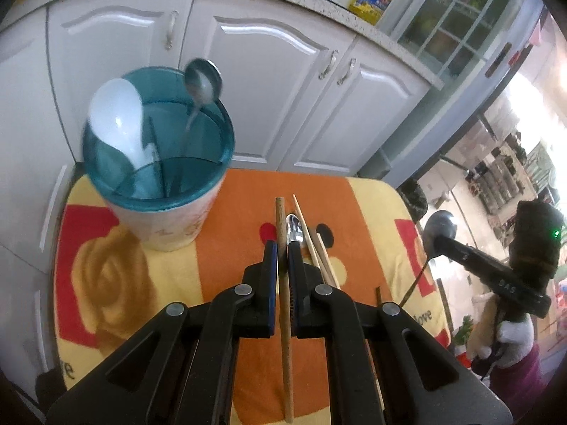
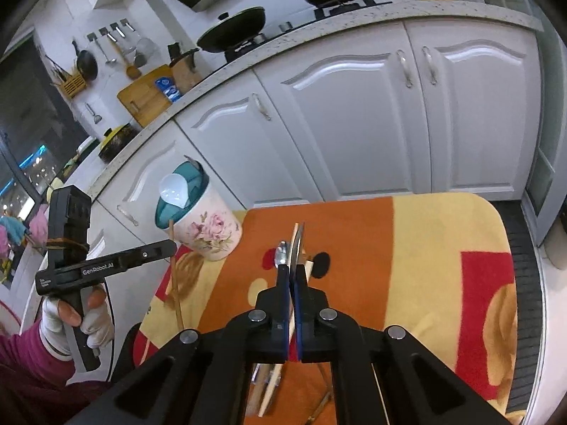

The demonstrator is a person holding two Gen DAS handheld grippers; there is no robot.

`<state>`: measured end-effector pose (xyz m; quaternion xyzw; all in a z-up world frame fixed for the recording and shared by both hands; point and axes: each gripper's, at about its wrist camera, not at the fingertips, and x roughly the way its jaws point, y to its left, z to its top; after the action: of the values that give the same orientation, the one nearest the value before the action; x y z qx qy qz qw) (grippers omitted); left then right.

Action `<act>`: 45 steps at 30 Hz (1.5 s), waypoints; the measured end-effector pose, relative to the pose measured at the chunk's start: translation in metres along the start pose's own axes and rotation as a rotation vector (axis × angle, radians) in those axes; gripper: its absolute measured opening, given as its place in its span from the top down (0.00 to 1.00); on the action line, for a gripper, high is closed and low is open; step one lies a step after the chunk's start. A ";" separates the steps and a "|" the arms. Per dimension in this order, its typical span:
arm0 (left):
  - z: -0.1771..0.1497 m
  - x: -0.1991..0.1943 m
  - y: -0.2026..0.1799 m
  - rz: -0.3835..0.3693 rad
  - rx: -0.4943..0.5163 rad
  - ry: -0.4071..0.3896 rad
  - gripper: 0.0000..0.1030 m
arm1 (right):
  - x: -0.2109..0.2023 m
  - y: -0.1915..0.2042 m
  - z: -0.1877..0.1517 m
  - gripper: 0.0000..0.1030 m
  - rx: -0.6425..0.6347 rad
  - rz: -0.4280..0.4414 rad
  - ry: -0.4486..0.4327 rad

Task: Organize utensils
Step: 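Lift the metal spoon with the right tool while the left tool grasps a wooden chopstick, then lower the chopstick into the teal holder with the left tool while the right tool inserts the spoon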

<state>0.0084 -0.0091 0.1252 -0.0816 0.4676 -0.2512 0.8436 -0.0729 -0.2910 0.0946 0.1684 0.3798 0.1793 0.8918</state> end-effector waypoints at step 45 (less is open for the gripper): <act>0.126 -0.104 0.071 0.234 0.006 -0.297 0.96 | 0.149 0.160 0.151 0.98 -0.210 0.224 -0.082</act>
<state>0.0924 0.0921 0.2455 -0.0604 0.3434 -0.1378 0.9271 0.1046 -0.1079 0.1713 0.1228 0.3009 0.3094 0.8937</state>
